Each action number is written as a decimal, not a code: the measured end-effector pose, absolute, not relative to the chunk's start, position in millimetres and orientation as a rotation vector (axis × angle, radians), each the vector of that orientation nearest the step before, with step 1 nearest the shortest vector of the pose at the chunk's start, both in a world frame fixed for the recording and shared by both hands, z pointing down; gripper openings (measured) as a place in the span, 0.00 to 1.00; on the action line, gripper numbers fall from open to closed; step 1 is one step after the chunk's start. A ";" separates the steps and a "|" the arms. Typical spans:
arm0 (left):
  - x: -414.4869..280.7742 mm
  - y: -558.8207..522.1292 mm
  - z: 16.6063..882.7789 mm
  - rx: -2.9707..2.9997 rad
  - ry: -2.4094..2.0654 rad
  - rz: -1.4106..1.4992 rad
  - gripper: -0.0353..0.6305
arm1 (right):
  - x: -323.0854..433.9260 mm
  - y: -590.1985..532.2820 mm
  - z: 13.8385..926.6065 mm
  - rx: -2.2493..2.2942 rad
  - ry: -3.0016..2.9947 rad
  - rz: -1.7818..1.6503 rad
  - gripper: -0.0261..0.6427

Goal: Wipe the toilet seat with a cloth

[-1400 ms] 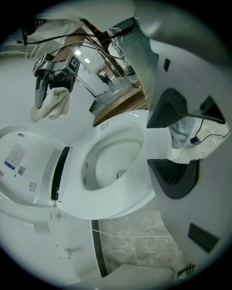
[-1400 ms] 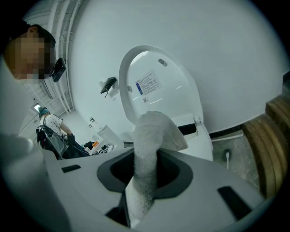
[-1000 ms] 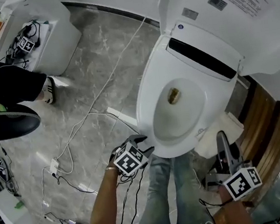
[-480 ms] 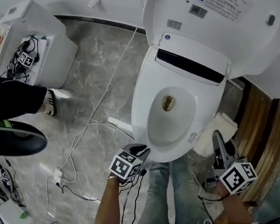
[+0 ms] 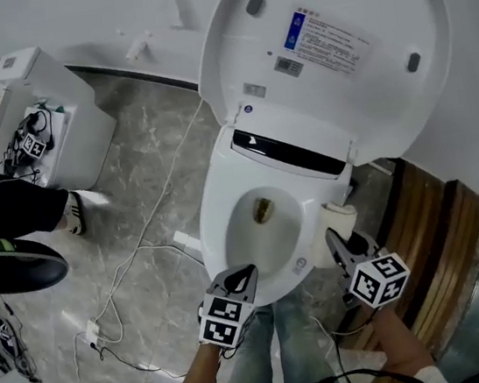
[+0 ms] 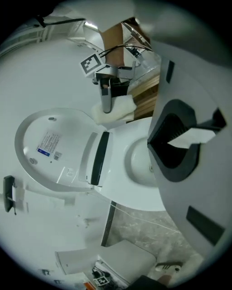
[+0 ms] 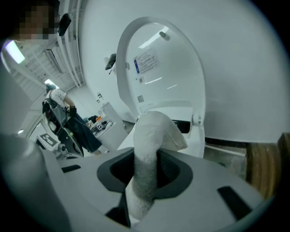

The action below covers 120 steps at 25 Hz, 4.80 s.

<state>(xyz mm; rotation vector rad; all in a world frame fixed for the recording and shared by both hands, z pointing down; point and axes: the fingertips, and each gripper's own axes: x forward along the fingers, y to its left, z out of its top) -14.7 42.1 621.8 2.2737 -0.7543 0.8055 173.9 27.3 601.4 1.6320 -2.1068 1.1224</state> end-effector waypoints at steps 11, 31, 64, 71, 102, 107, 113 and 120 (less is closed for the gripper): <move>31.9 -35.3 625.6 2.228 -1.017 0.791 0.07 | 190.3 -39.4 657.8 0.958 -2.035 0.733 0.19; 16.8 -26.3 664.7 2.122 -1.044 0.856 0.07 | 178.0 -9.7 723.2 0.662 -1.944 0.743 0.19; -77.3 48.3 673.0 2.174 -0.967 0.923 0.07 | 63.2 126.3 736.3 0.839 -1.952 0.940 0.19; -104.4 58.8 679.7 2.175 -0.984 0.932 0.07 | 27.7 151.2 740.0 0.848 -1.962 1.019 0.19; -197.9 61.8 692.0 2.020 -1.143 0.819 0.07 | -118.3 130.8 745.5 0.780 -2.043 1.106 0.19; -206.5 57.3 694.8 2.001 -1.152 0.813 0.07 | -132.7 107.1 744.3 0.755 -2.069 1.085 0.19; -207.2 47.2 699.5 1.975 -1.163 0.800 0.07 | -137.8 74.5 742.9 0.739 -2.097 1.074 0.19; -204.1 31.2 704.1 1.938 -1.184 0.791 0.07 | -142.3 42.4 739.5 0.658 -2.128 1.022 0.19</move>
